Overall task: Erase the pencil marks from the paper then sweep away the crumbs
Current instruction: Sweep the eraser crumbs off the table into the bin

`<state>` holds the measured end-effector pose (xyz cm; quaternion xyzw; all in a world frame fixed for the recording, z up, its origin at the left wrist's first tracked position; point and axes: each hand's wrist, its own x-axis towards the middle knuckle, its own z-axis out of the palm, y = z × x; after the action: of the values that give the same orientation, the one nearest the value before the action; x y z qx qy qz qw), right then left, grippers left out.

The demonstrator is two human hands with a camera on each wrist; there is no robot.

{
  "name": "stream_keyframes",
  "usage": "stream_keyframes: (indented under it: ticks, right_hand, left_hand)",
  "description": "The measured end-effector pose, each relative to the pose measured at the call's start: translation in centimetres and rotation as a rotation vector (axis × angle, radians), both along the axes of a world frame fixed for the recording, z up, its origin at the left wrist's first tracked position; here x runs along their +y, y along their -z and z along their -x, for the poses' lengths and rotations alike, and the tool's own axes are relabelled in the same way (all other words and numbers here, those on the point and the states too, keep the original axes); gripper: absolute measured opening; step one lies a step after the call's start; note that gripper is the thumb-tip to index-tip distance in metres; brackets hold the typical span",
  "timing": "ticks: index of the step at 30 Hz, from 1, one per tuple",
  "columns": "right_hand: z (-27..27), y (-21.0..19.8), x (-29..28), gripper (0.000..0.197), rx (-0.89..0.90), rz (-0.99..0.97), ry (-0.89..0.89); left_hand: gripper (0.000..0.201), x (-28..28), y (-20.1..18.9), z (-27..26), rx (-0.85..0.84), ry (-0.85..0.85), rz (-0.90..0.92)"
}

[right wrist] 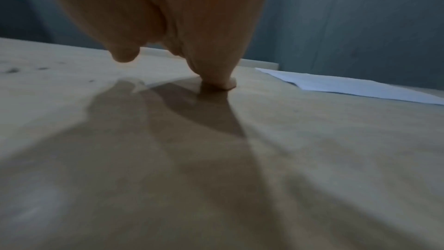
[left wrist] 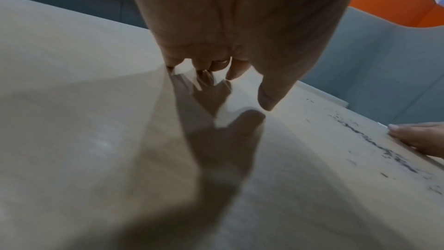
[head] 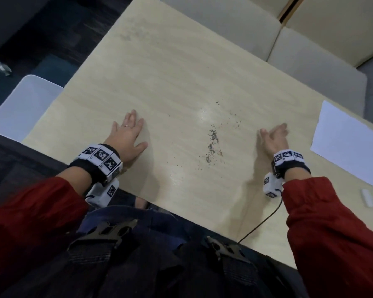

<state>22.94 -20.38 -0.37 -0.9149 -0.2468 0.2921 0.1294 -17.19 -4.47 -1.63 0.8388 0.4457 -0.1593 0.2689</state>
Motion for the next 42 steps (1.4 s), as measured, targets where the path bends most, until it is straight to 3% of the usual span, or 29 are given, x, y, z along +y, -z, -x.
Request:
stream_keyframes:
  ticks: [2, 7, 10, 12, 15, 20, 22, 24, 27, 30, 34, 36, 38, 42]
  right_hand:
    - [2.8, -0.2, 0.8, 0.083, 0.013, -0.032, -0.117]
    - [10.2, -1.5, 1.7, 0.079, 0.238, -0.134, -0.455]
    - [6.9, -1.5, 2.5, 0.072, 0.104, -0.231, -0.372]
    - [3.7, -1.0, 3.2, 0.068, 0.002, -0.092, -0.3]
    - [3.5, 0.6, 4.0, 0.076, -0.121, 0.199, -0.394]
    - [11.6, 0.3, 2.5, 0.076, 0.093, 0.021, -0.707]
    - [11.7, -1.1, 2.6, 0.071, 0.224, -0.15, -0.624]
    - [9.0, -1.9, 4.5, 0.067, 0.15, -0.265, -0.424]
    - [3.8, -1.0, 8.1, 0.063, 0.033, -0.16, -0.318]
    - [3.6, 0.9, 9.2, 0.058, -0.024, -0.007, -0.508]
    - [9.9, 0.7, 5.1, 0.051, 0.105, -0.14, -0.768]
    - [11.7, -0.2, 3.2, 0.049, 0.209, -0.168, -0.801]
    - [11.3, -1.9, 4.1, 0.046, 0.279, -0.212, -0.671]
    - [6.3, -3.1, 9.7, 0.045, 0.096, -0.34, -0.351]
  left_hand:
    - [0.077, -0.2, 0.1, -0.5, 0.013, 0.003, -0.005]
    - [0.079, -0.5, 0.3, -1.5, 0.007, -0.029, -0.006]
    - [0.079, -0.4, 0.4, -1.4, -0.004, -0.037, -0.006]
    - [0.079, -0.3, 0.5, -1.0, -0.033, -0.041, 0.001]
    - [0.078, -0.1, 0.5, -0.6, -0.058, -0.035, 0.001]
    - [0.078, -0.2, 0.8, -0.6, -0.071, -0.037, -0.011]
    - [0.078, -0.2, 1.0, -0.5, -0.074, -0.035, -0.014]
    - [0.078, -0.2, 1.2, -0.4, -0.078, -0.037, -0.024]
    - [0.077, -0.3, 1.2, -0.4, -0.073, -0.041, -0.032]
    - [0.076, -0.5, 1.1, -0.6, -0.067, -0.05, -0.035]
    - [0.075, -0.8, 1.3, -0.9, -0.072, -0.073, -0.056]
    - [0.075, -0.9, 1.3, -1.0, -0.082, -0.083, -0.058]
    - [0.076, -0.9, 1.3, -0.9, -0.086, -0.091, -0.053]
    - [0.077, -1.0, 1.6, -0.8, -0.116, -0.101, -0.055]
